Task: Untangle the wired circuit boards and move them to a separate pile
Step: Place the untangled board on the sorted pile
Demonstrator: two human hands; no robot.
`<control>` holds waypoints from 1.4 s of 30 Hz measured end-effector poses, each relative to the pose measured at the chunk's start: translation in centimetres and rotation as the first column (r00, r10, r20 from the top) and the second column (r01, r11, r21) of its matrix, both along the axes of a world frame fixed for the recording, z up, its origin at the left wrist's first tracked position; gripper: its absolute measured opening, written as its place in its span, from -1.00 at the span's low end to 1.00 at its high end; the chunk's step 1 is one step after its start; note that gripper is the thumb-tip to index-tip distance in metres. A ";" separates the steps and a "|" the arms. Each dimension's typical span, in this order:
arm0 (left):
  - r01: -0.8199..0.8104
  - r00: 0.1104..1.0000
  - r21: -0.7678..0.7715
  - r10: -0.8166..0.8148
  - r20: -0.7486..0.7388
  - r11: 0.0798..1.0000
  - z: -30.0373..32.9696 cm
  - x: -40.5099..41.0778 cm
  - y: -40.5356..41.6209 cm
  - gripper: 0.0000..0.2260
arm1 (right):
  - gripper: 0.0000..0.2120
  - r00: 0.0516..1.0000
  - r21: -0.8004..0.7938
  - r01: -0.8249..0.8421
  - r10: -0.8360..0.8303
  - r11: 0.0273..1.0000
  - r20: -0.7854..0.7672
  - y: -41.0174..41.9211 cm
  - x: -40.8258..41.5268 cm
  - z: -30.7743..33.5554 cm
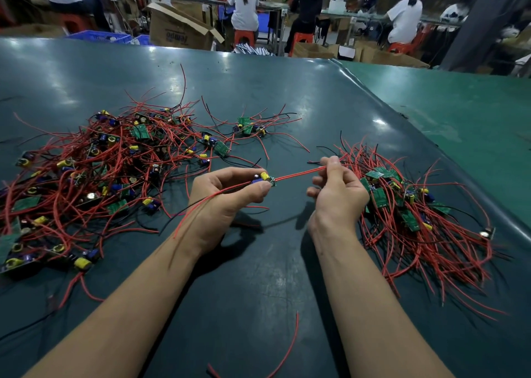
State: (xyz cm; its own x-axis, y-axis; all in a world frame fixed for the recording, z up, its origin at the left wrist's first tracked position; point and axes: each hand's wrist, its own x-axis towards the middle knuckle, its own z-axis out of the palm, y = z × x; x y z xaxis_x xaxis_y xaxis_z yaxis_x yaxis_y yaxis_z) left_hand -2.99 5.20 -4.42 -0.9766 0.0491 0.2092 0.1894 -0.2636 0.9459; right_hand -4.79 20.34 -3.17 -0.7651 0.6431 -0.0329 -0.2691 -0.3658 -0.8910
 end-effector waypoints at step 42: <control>-0.086 0.993 0.249 0.063 0.097 0.965 0.5 -0.6 -0.7 -0.86 | -0.91 0.823 -0.480 -0.562 0.514 0.674 -0.242 0.9 1.7 1.0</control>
State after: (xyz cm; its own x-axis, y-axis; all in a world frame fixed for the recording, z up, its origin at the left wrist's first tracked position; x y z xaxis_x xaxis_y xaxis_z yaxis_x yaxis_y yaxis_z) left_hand -3.54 4.53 -3.89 -0.9905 -0.0680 0.1195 0.1375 -0.4839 0.8642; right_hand -3.12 21.26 -2.15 -0.9882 0.0224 -0.1513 0.0587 -0.8578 -0.5106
